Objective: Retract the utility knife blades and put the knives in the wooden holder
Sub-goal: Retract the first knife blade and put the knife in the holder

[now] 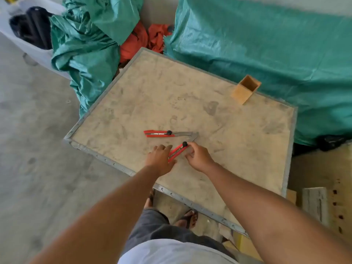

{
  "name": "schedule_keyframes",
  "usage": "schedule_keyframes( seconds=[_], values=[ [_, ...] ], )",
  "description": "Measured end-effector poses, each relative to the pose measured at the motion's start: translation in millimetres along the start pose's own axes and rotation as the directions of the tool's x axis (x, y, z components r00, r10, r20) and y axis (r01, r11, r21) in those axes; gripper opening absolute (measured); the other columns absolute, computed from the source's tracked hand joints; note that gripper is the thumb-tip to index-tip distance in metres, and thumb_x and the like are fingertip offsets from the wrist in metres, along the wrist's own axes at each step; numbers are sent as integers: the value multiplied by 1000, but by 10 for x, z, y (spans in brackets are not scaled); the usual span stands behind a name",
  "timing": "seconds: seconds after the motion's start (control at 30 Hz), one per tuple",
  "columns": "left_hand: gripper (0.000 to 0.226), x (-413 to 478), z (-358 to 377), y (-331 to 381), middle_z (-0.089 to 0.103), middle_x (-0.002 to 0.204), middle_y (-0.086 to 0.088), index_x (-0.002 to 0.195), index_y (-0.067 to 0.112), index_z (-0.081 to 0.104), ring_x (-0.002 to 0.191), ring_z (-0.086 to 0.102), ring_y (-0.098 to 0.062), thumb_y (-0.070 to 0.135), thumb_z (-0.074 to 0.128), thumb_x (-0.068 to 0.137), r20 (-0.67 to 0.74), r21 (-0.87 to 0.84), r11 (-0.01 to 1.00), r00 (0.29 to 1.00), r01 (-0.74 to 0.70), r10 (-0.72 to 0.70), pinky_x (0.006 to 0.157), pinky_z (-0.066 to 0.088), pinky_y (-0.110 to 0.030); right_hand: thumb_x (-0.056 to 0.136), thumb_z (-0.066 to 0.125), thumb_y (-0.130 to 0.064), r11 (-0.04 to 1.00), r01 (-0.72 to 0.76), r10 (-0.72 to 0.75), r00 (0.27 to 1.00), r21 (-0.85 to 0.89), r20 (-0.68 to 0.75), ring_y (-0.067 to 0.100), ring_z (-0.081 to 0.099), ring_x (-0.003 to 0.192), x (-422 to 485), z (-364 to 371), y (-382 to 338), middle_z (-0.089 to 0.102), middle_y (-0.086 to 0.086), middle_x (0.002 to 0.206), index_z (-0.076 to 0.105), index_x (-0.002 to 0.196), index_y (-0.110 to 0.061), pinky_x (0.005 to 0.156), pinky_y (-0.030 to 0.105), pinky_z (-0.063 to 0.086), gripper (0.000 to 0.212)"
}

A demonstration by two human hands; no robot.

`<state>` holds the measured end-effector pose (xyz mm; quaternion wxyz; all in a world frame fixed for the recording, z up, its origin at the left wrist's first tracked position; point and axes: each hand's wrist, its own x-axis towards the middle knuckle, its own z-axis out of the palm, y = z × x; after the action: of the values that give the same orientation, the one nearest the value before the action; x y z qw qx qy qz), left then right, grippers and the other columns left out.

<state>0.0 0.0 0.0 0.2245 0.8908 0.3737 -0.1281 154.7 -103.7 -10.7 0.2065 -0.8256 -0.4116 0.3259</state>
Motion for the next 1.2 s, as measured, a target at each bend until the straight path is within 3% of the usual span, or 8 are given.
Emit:
schedule_keyframes(
  seconds=[0.13,0.33,0.5,0.63,0.7,0.83,1.0,1.2],
  values=[
    [66,-16,130,-119,51,132,-5,142,27,37,121,51,-28,52,60,85,30,-15,1000,999,15,-14,86,55,-45,97,62,-27,985,-106,114,992,134,-48,12,62,79,26,106,-81,69,-2,91,52,143,-18,77,23,46,48],
    [48,122,217,-200,49,128,-8,136,24,47,112,55,-31,36,58,91,43,-82,996,999,-30,33,83,57,-46,99,60,-30,923,-233,264,963,305,-64,15,61,83,165,224,-174,64,-1,91,49,146,-26,72,28,46,47],
    [43,178,207,-236,50,122,-8,130,22,57,102,58,-29,26,59,87,56,-176,982,995,-67,78,82,54,-36,98,61,-33,867,-325,378,923,379,-75,15,60,80,224,252,-214,62,-2,91,55,139,-29,64,27,47,42],
    [40,140,178,-352,52,112,-7,121,24,67,93,59,-24,21,67,81,83,-371,922,985,-112,153,78,49,-27,99,63,-24,683,-394,510,860,615,-14,20,72,91,221,268,-259,69,9,106,61,122,-17,76,38,64,25],
    [41,81,128,-446,54,109,-5,121,25,68,91,58,-20,17,70,81,62,-448,883,980,-141,189,77,45,-24,97,65,-14,552,-361,542,841,752,6,25,75,95,153,274,-321,70,15,111,62,112,-12,75,39,66,15],
    [44,17,-91,-614,58,109,2,127,25,65,90,57,-13,25,72,84,-24,-492,843,971,-218,237,79,45,-23,95,68,-10,468,-260,556,830,845,-53,25,76,93,41,217,-491,73,13,110,64,105,-14,71,35,65,12],
    [49,75,-554,-590,69,106,7,135,30,56,86,67,-16,20,69,89,140,-623,763,935,-173,327,84,58,-36,94,69,-8,531,-103,486,850,841,-203,9,75,75,0,-113,-774,75,3,96,69,116,-10,64,24,62,22],
    [54,79,-1036,-395,75,99,-4,129,25,62,80,71,-22,-8,63,87,68,-808,562,918,-179,390,78,63,-34,93,71,-9,578,48,374,872,814,-316,16,76,87,-76,-612,-1020,77,8,104,74,115,-12,72,25,62,23]
  ],
)
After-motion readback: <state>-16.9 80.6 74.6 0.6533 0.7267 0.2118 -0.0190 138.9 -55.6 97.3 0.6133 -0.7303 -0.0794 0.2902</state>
